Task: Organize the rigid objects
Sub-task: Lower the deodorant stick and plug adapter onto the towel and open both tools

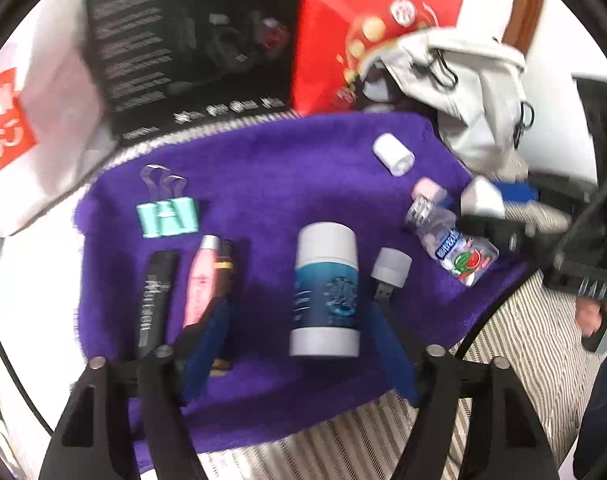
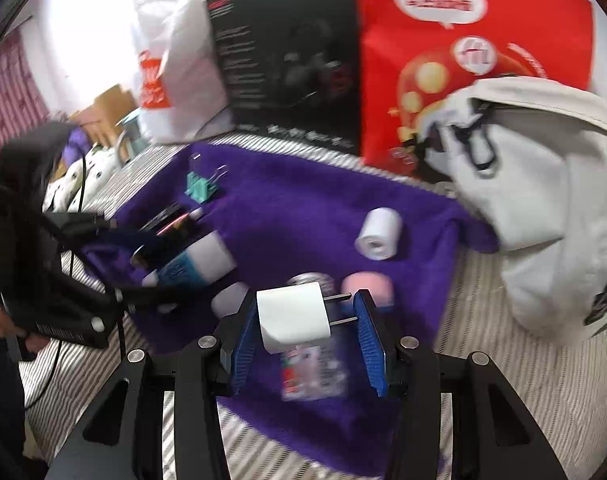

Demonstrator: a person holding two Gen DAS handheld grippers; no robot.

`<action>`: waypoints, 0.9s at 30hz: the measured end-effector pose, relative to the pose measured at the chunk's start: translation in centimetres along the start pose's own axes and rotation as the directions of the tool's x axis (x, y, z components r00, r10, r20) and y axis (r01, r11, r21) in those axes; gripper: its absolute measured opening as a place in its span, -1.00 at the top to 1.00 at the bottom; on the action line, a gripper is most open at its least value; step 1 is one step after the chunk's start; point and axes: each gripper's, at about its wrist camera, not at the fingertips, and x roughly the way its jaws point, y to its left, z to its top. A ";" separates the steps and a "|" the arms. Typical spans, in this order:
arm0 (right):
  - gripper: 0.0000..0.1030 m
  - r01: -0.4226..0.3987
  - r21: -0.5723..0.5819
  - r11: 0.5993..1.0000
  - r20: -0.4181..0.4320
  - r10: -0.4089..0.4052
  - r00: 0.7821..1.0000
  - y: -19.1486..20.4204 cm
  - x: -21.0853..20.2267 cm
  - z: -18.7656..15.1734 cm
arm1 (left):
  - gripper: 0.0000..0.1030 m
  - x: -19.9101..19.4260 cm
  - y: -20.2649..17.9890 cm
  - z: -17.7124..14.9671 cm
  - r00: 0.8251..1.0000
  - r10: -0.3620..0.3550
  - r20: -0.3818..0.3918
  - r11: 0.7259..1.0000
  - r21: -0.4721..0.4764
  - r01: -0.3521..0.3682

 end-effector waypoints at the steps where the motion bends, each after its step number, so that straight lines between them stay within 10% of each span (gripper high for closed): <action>1: 0.09 -0.008 -0.011 1.000 -0.007 0.008 1.000 0.5 0.1 -0.2 | -0.42 -0.4 0.2 0.0 1.000 0.007 0.010 1.000 -0.007 -0.007; 27: 0.09 -0.005 -0.032 0.999 -0.138 0.000 0.990 4.0 4.3 -1.4 | -0.42 -1.9 3.6 -0.8 0.998 -0.021 0.058 0.995 -0.098 0.027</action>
